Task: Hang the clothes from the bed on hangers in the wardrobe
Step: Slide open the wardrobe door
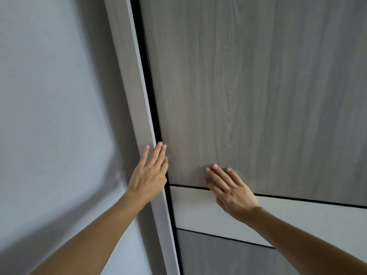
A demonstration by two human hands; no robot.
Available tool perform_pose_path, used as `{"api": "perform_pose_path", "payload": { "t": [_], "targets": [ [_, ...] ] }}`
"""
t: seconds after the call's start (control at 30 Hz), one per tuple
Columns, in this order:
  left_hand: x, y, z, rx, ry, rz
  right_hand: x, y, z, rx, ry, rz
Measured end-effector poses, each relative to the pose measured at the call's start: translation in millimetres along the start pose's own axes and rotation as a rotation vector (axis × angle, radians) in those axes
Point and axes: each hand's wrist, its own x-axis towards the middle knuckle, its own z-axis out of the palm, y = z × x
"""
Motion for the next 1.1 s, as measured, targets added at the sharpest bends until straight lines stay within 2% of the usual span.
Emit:
{"api": "perform_pose_path", "payload": {
  "t": [0.23, 0.37, 0.47, 0.53, 0.6, 0.77, 1.1],
  "targets": [
    [-1, -7, -5, -0.041, -0.008, 0.054, -5, -32, -26, 0.025, -0.206, 0.201],
    [7, 16, -24, -0.266, 0.002, 0.069, -38, -26, -50, 0.104, -0.23, 0.331],
    [19, 55, -53, -0.487, -0.074, 0.136, -80, -4, -76, 0.099, -0.309, 0.476],
    [28, 90, -74, -0.638, -0.166, 0.188, -114, 13, -103, 0.074, -0.426, 0.623],
    [36, 131, -94, -0.717, -0.174, 0.258, -152, 28, -137, 0.014, -0.54, 0.754],
    [59, 252, -179, -0.866, -0.153, 0.434, -271, 56, -229, -0.118, -0.649, 0.989],
    [53, 496, -405, -1.144, -0.138, 0.73, -518, 91, -437, -0.377, -0.838, 1.391]
  ]
}}
